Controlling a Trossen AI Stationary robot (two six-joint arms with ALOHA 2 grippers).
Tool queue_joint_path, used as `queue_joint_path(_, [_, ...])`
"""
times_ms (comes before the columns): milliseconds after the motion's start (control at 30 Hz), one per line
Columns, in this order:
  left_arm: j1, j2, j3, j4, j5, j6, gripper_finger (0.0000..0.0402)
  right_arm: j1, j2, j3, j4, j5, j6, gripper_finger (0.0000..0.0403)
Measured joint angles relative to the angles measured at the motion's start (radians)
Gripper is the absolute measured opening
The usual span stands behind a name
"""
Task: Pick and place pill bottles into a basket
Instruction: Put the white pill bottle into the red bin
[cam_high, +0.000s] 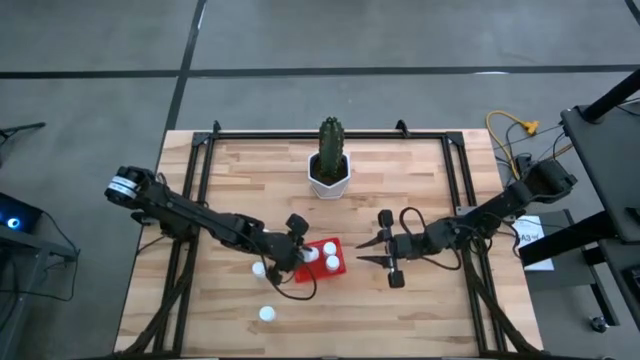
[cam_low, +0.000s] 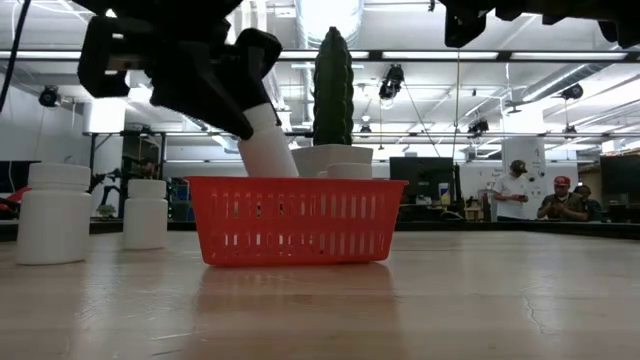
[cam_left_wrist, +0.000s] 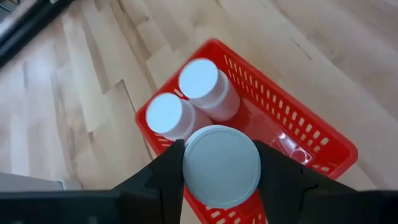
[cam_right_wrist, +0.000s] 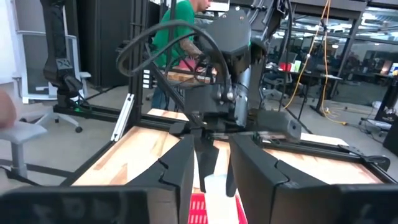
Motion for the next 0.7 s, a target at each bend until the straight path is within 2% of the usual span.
queue_joint_path(400, [0.011, 0.107, 0.058, -0.008, 0.0, 0.005, 0.0144, 0.0, 0.0, 0.0, -0.003, 0.0, -0.001, 0.009])
queue_joint_path(700, [0.014, 0.125, 0.059, -0.014, 0.0, 0.009, 0.0144, 0.0, 0.0, 0.001, -0.005, 0.0, -0.001, 0.0082])
